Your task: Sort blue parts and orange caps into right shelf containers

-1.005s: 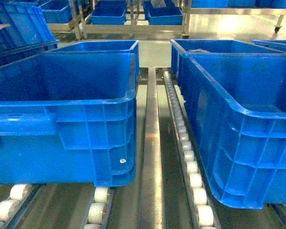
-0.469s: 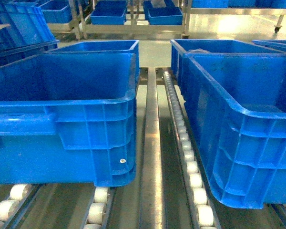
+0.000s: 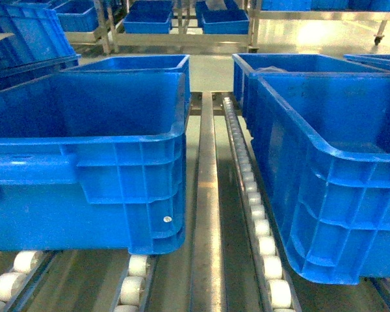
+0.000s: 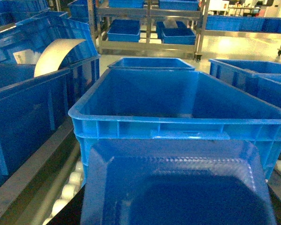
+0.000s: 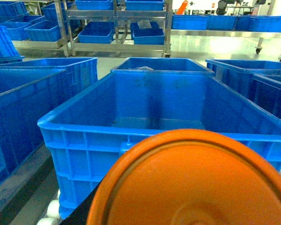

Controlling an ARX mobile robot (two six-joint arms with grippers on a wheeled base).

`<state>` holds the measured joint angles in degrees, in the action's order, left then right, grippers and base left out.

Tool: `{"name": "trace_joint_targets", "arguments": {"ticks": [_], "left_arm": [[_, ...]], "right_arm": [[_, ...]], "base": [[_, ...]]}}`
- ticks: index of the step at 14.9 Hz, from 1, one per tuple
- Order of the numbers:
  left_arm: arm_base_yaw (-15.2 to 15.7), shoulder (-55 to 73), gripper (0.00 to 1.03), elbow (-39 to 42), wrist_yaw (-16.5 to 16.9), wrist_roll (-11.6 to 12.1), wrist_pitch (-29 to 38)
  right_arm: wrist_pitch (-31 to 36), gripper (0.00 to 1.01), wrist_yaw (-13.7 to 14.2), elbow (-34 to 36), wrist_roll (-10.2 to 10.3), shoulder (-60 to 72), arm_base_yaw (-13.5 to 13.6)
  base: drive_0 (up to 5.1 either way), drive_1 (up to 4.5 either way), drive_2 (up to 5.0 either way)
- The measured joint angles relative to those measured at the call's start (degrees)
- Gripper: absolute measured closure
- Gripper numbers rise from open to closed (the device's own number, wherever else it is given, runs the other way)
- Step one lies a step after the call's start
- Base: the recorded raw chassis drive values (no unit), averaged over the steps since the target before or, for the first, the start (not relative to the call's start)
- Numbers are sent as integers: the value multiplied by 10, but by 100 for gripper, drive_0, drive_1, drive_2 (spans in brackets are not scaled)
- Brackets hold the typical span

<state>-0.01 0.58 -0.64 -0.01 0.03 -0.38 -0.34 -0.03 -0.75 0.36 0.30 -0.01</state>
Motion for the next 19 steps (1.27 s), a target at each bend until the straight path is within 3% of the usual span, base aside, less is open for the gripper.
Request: {"name": "trace_joint_targets", "arguments": {"ticks": [8, 9, 10, 11, 12, 13, 14, 15, 16, 17, 18, 19], "left_arm": [[0, 0, 62, 0, -1, 0, 2], [-17, 8, 62, 3, -38, -9, 85], [-29, 31, 62, 3, -49, -12, 163], [-28, 84, 62, 2, -49, -13, 206], [-25, 133, 62, 1, -47, -13, 256], [-25, 221, 62, -2, -33, -14, 346], [-25, 285, 62, -12, -19, -13, 387], [-18, 399, 62, -49, 9, -13, 440], [-15, 534, 62, -123, 14, -12, 499], [-12, 650, 62, -219, 18, -17, 480], [-13, 751, 62, -310, 13, -20, 435], [-13, 837, 51, -395, 5, -30, 388]], "right_arm": [[7, 59, 7, 1, -3, 0, 2], [87, 59, 84, 3, -25, 6, 37], [148, 59, 140, 2, -45, 17, 80], [168, 59, 155, 1, -49, 55, 87], [200, 59, 152, 0, -49, 98, 86], [273, 59, 136, -3, -50, 161, 78], [318, 59, 117, -14, -49, 216, 63], [394, 59, 90, -44, -45, 320, 35], [470, 59, 69, -106, -39, 449, 10], [494, 59, 67, -190, -38, 575, 3], [435, 59, 56, -282, -21, 687, 3], [387, 59, 60, -359, -19, 795, 4]], "base": [[0, 0, 0], [0, 0, 0], [0, 0, 0], [0, 0, 0], [0, 0, 0], [0, 0, 0], [0, 0, 0], [0, 0, 0], [0, 0, 0], [0, 0, 0], [0, 0, 0], [0, 0, 0]]}}
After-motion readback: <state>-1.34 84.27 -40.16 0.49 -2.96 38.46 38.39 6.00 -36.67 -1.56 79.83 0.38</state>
